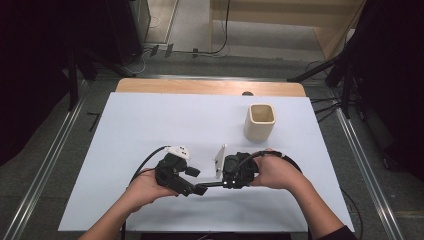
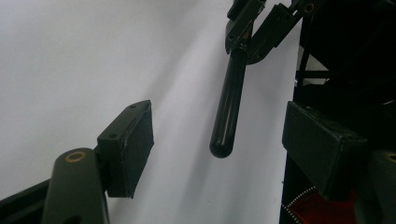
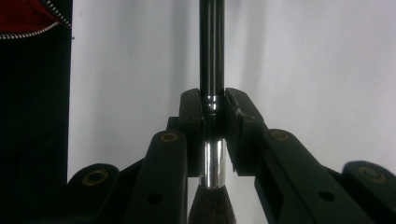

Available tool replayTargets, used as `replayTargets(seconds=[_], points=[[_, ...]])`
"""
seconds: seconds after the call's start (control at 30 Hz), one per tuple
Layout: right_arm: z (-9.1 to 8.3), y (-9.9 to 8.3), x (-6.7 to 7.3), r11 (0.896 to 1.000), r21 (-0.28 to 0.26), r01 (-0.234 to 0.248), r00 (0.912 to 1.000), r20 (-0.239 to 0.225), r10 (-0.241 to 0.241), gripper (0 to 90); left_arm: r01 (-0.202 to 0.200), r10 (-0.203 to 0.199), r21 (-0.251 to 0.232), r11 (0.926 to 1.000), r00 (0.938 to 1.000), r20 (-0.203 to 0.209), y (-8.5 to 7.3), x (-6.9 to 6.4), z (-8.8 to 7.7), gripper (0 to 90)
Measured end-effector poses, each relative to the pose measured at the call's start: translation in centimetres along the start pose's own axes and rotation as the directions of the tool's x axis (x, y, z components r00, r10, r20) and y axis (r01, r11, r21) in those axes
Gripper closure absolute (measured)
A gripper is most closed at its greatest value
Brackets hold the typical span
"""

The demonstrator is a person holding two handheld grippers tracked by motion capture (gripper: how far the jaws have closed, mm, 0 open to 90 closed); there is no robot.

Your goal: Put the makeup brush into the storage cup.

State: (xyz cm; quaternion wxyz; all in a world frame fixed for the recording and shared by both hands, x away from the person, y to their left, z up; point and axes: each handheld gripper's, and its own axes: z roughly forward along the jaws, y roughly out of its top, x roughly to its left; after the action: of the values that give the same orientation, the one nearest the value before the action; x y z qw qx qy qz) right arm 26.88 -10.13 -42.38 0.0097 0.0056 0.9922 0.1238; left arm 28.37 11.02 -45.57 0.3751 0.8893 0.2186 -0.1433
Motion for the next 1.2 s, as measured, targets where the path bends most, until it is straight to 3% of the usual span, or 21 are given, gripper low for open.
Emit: replayTargets(seconds=[0.3,0.5,0.63,0.7,0.77,1.03,1.2], points=[[-0.2,0.6,0.0,1.000,0.000,0.011,0.9999,0.007,-0.011,78.9,0.027,-0.028,0.014,0.9995,0.9991,0.033,0.5,0.3,0.9,29.0],[-0.3,0.8,-0.1,1.000,-0.008,0.022,0.9996,0.018,-0.022,78.9,0.050,-0.052,0.027,0.9984,0.9971,0.056,0.6,0.4,1.3,40.2],[-0.3,0.9,0.0,0.999,-0.006,0.036,0.9992,0.016,-0.036,78.9,0.093,-0.096,0.036,0.9950,0.9921,0.081,0.7,0.6,1.7,47.0],[-0.2,1.0,0.1,1.000,-0.005,0.026,0.9994,0.021,-0.026,78.9,0.094,-0.098,0.047,0.9945,0.9907,0.095,0.8,0.7,1.8,55.9],[-0.1,1.1,0.0,0.999,-0.014,0.044,0.9989,0.017,-0.044,78.9,0.095,-0.100,0.047,0.9943,0.9902,0.098,0.8,0.7,1.9,58.9],[0.1,1.2,0.2,0.998,-0.041,0.042,0.9991,0.011,-0.042,78.9,0.092,-0.100,0.080,0.9926,0.9885,0.113,0.9,0.7,2.3,70.6],[0.3,0.9,0.2,0.997,-0.052,0.054,0.9985,0.012,-0.053,78.8,0.087,-0.100,0.095,0.9917,0.9849,0.142,0.9,0.8,2.5,76.3]])
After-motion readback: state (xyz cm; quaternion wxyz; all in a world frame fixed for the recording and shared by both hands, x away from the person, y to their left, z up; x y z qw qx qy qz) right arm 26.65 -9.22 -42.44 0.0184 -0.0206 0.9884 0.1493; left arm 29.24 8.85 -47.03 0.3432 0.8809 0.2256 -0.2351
